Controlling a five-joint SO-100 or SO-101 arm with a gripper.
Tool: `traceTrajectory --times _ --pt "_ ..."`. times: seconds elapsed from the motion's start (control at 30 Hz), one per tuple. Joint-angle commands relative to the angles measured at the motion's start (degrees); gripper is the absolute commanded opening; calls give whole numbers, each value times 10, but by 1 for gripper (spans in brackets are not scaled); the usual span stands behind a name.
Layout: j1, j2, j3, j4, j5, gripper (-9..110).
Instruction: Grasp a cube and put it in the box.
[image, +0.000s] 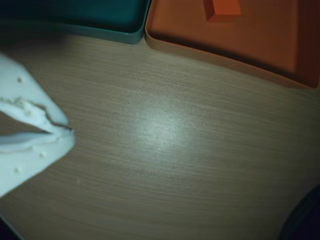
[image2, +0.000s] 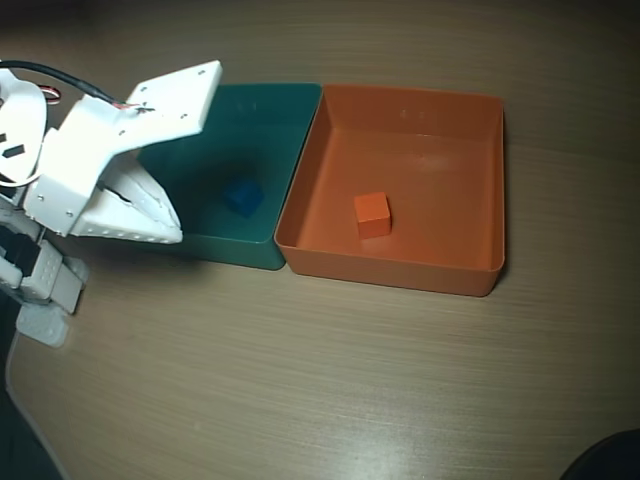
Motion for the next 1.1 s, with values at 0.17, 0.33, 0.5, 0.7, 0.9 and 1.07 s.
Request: traceTrajectory --times 0.17,0.33,0.5,0.7,0.9,1.07 --pt "11 33 -4 -6 -3 -4" --pt "16 41 -7 -6 -3 -4" --pt "15 40 -7 -6 -3 -4" --pt "15 35 1 -6 -3 -4" --pt "15 38 1 -6 -3 -4" --pt "15 35 1 -6 -3 -4"
